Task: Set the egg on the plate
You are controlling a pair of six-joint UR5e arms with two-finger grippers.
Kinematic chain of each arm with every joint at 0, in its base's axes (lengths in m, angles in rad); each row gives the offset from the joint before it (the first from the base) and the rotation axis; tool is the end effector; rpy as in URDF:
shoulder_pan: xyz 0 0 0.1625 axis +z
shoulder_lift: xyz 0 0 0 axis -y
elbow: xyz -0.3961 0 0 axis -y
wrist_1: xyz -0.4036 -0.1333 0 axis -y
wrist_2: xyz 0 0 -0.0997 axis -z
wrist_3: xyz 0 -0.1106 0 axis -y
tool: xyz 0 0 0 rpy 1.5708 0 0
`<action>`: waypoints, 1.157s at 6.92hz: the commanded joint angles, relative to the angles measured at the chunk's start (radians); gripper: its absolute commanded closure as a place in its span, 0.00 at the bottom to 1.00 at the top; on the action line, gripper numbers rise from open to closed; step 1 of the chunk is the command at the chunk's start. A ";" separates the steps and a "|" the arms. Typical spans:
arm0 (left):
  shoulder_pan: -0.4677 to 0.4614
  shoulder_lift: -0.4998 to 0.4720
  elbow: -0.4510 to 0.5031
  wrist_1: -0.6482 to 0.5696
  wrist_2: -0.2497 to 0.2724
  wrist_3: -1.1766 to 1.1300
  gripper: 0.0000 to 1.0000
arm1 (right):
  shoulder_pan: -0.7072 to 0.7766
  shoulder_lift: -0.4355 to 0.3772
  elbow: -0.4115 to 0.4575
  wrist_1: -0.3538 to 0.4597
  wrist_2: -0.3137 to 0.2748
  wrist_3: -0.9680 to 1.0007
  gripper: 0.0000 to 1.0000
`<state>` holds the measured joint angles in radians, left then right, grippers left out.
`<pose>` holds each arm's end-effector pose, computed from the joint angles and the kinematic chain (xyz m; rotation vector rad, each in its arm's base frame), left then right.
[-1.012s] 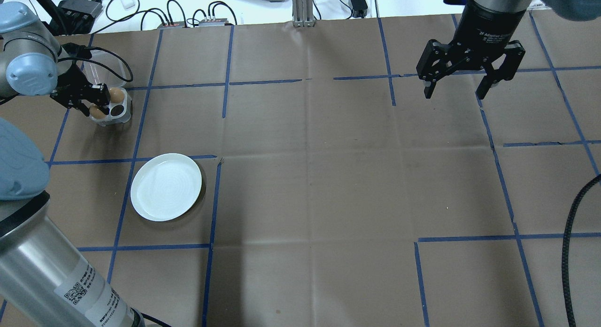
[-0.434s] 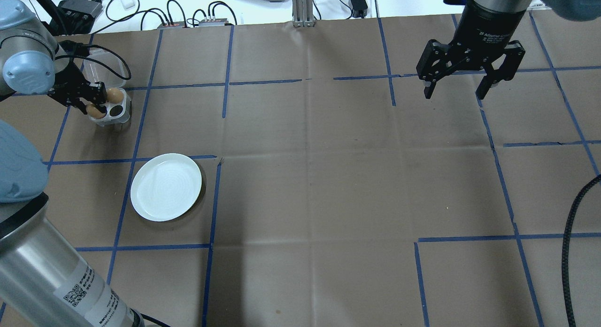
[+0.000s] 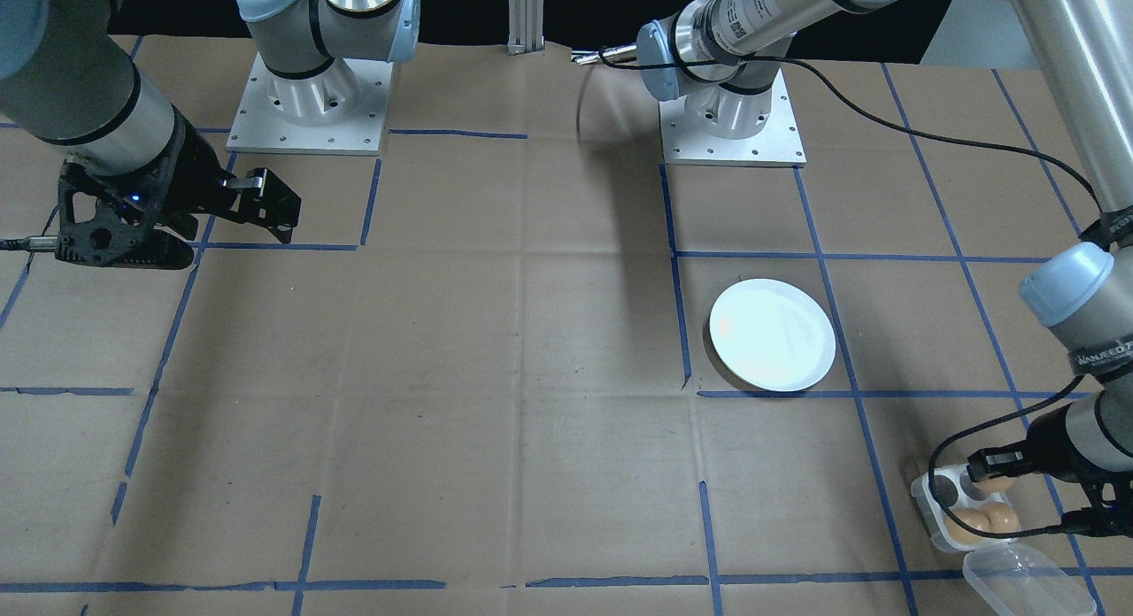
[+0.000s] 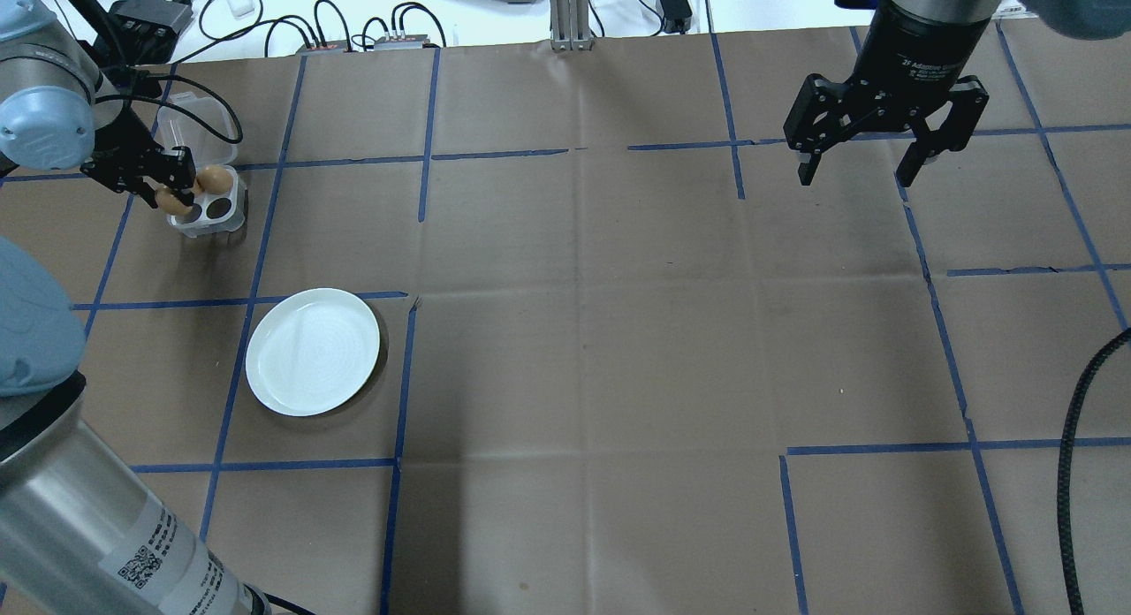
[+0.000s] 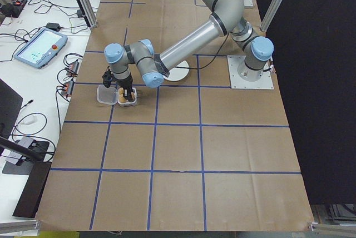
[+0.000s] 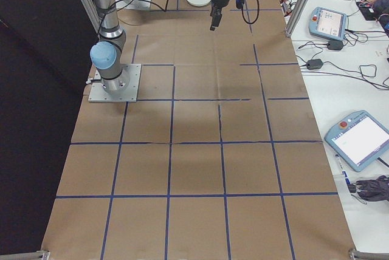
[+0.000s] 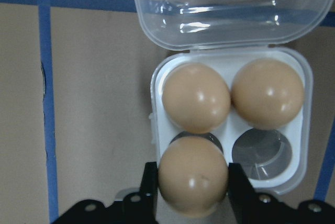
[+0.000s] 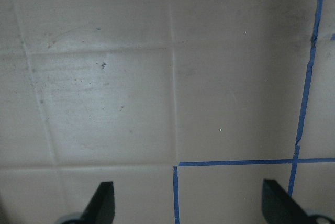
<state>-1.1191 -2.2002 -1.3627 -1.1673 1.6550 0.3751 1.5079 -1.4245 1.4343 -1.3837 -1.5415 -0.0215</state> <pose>0.1936 -0.6832 0.2057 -0.1164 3.0685 0.0770 0.1025 -0.5450 0.4225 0.0684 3.0886 0.3029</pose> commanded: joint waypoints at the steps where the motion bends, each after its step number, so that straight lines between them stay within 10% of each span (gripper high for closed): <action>1: -0.014 0.097 -0.083 -0.075 -0.007 -0.005 0.99 | 0.000 0.001 0.000 0.000 0.000 0.000 0.00; 7: -0.142 0.358 -0.525 -0.068 -0.079 -0.131 0.94 | 0.000 0.001 0.000 0.000 0.000 0.000 0.00; 8: -0.146 0.367 -0.561 -0.055 -0.070 -0.125 0.74 | 0.000 -0.001 0.000 0.000 0.000 0.000 0.00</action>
<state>-1.2565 -1.8430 -1.8803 -1.2320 1.5908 0.2518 1.5079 -1.4244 1.4343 -1.3837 -1.5416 -0.0215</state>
